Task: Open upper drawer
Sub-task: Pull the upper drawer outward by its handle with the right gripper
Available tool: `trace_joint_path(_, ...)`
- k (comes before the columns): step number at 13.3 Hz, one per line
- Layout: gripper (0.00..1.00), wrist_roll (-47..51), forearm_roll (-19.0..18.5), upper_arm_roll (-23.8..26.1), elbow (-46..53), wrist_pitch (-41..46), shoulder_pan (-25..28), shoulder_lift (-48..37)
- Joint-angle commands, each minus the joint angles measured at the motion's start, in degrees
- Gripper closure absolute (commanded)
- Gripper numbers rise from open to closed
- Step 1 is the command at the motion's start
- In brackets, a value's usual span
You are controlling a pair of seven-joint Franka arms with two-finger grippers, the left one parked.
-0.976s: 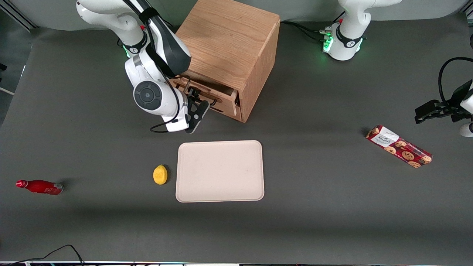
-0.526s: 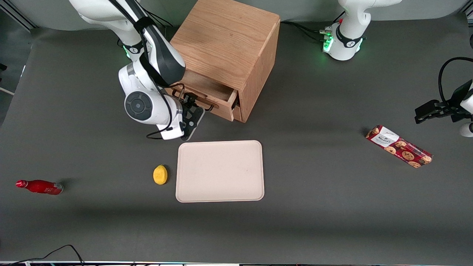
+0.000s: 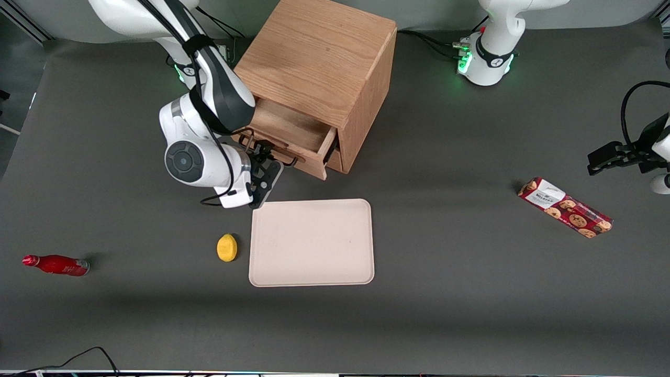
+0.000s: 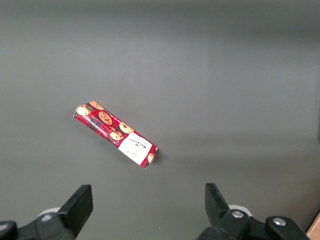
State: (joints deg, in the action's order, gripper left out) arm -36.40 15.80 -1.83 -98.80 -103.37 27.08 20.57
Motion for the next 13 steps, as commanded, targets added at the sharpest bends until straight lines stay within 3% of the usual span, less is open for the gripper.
trace_joint_path(1,0.00,-2.7,0.9,-0.2,1.8,0.0,-1.2,2.7)
trace_joint_path(13,0.00,-7.0,2.0,-0.4,6.9,0.5,-4.7,6.7)
